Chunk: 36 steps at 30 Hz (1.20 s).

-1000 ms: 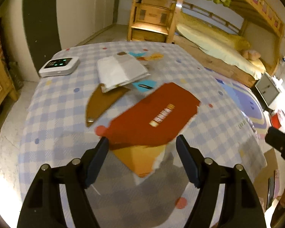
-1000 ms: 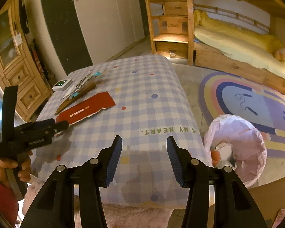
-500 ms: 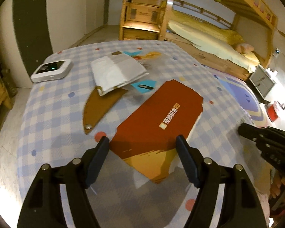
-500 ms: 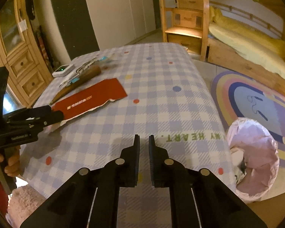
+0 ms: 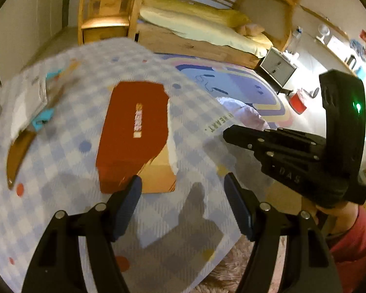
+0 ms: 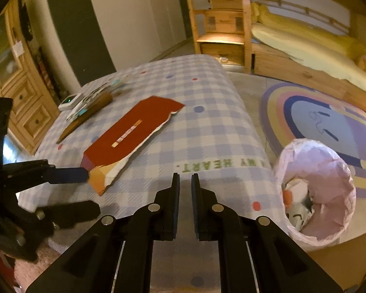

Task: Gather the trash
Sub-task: 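Grasp the red envelope by its edge with the right gripper, then lift the red envelope off the mattress with the right gripper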

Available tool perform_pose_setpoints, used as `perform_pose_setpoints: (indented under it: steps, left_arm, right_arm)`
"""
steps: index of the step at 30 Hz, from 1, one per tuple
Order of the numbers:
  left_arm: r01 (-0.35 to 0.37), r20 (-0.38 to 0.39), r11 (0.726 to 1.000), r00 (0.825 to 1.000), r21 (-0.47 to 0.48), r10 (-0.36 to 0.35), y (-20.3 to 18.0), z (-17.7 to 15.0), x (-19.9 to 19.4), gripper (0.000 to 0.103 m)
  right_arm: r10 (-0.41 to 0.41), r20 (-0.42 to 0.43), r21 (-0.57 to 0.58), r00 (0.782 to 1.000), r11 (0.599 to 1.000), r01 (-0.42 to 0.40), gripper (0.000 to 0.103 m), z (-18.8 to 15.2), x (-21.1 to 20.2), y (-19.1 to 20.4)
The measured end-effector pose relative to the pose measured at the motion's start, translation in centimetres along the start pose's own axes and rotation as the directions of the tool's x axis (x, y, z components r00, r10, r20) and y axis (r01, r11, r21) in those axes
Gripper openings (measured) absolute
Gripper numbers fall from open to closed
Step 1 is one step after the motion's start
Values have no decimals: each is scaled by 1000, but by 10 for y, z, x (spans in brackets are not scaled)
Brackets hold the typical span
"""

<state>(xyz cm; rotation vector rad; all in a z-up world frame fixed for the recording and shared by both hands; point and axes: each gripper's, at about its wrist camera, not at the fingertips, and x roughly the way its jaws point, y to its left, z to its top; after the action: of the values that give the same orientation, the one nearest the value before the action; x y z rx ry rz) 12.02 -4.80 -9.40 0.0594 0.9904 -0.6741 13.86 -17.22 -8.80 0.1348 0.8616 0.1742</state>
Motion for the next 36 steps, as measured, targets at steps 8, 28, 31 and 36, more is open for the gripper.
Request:
perform_pose_setpoints:
  steps: [8, 28, 31, 36]
  left_arm:
    - [-251, 154, 957, 950, -145, 272, 33, -20, -48, 74]
    - [-381, 129, 857, 886, -346, 446, 93, -43, -78, 74]
    - [-382, 139, 859, 883, -340, 448, 88, -40, -80, 74]
    - [-363, 157, 869, 888, -336, 432, 80, -34, -80, 74]
  right_arm:
    - [110, -14, -23, 994, 994, -111, 32, 6, 6, 26]
    - [190, -2, 64, 982, 980, -190, 0, 34, 26, 52]
    - [128, 63, 20, 990, 991, -130, 0, 42, -4, 50]
    - [-38, 141, -94, 989, 994, 52, 0, 52, -44, 52]
